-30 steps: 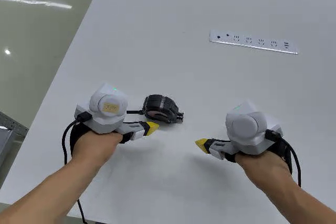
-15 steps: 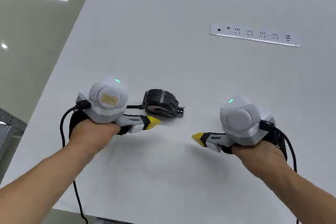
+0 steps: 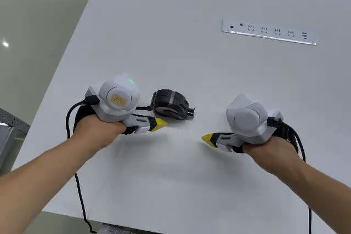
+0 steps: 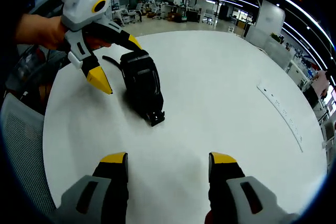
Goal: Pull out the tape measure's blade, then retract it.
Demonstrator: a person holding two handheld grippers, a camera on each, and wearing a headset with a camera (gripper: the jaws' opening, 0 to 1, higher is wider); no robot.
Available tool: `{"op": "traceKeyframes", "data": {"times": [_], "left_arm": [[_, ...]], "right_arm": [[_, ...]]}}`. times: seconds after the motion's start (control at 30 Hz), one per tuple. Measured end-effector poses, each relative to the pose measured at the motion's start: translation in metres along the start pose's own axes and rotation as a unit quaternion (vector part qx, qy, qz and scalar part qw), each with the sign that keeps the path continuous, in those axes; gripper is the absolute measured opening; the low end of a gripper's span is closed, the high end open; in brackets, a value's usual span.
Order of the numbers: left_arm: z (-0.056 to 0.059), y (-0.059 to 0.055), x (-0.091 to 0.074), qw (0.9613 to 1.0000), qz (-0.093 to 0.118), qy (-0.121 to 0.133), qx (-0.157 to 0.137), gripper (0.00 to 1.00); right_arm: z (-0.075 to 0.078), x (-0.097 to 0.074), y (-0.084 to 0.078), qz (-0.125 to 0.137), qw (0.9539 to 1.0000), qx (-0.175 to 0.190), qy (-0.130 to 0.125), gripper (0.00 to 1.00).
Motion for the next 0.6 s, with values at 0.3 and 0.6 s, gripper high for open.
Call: {"op": "traceKeyframes", "data": {"times": [0.3, 0.6], "left_arm": [[-0.002, 0.011, 0.002, 0.9972, 0.002, -0.019, 0.073, 0.73], [-0.004, 0.024, 0.007, 0.9897, -0.004, -0.041, 0.137, 0.68]], "right_arm": [[0.003, 0.005, 0.009, 0.005, 0.9990, -0.042, 0.014, 0.58], [0.004, 0.011, 0.017, 0.003, 0.9966, -0.078, 0.025, 0.55]]}}
Point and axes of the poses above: the centre of the closed fingertips' face, and the gripper's own axes: x roughly forward along the fingers, z roughly to its right, y roughly out of its top, the point moved 9 cm from there along -x, roughly backward along the fingers, and after that the axes turned 7 degrees about -z, right-handed, at the moved point
